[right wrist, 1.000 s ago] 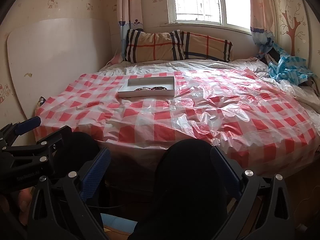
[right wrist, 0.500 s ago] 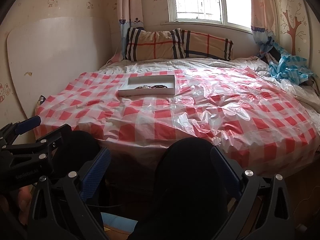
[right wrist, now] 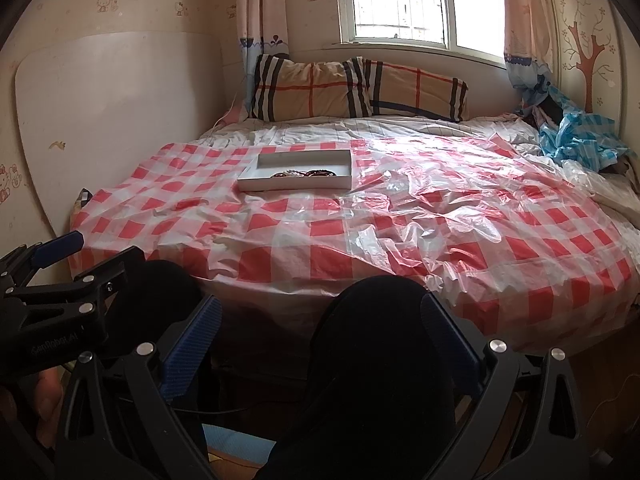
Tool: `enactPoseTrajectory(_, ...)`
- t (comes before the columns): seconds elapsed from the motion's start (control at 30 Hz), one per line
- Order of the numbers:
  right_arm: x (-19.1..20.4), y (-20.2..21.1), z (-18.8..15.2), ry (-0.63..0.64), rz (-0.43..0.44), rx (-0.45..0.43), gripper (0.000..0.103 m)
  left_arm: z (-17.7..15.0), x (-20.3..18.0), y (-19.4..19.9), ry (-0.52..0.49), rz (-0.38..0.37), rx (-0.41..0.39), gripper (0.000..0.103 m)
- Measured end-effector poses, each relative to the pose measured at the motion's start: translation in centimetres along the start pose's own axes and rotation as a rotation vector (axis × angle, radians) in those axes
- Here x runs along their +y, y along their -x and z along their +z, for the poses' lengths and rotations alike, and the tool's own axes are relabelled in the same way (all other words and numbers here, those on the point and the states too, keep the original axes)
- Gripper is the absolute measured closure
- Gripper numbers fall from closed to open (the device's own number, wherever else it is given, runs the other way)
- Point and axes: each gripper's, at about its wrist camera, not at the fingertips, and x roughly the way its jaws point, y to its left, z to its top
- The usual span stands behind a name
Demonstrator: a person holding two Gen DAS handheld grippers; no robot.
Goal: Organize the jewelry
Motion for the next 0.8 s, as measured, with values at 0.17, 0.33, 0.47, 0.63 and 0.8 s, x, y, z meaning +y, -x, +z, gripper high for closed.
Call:
enactPoseTrajectory(0.17,0.03,-0.02,0.05,0.001,0.0,0.0,0.007,-0.2,-0.1,0.02,0.005,-0.001,0.003,0.008)
enactPoseTrajectory(0.33,0.03,-0.02,0.07,0.001,-0.001,0.001,0.007,-0.22,-0.11,0.0,0.004,-0.003,0.006,0.008)
enactPoseTrajectory(0.47,-0.06,-0.03,0.02,0.002,0.0,0.002,0.007,-0.33,-0.24,0.01,0.008,-0.006,0.008,0.008)
enactPoseTrajectory(0.63,0.02,-0.09,0.1,0.004,0.0,0.003,0.007,-0.44,-0.41,-0.21,0.015,-0.016,0.023,0.008)
enactPoseTrajectory(0.8,-0.13,-0.03,-0.29,0.002,0.003,0.006,0.007,-0.67,-0.62,-0.82,0.04,-0.042,0.059,0.008)
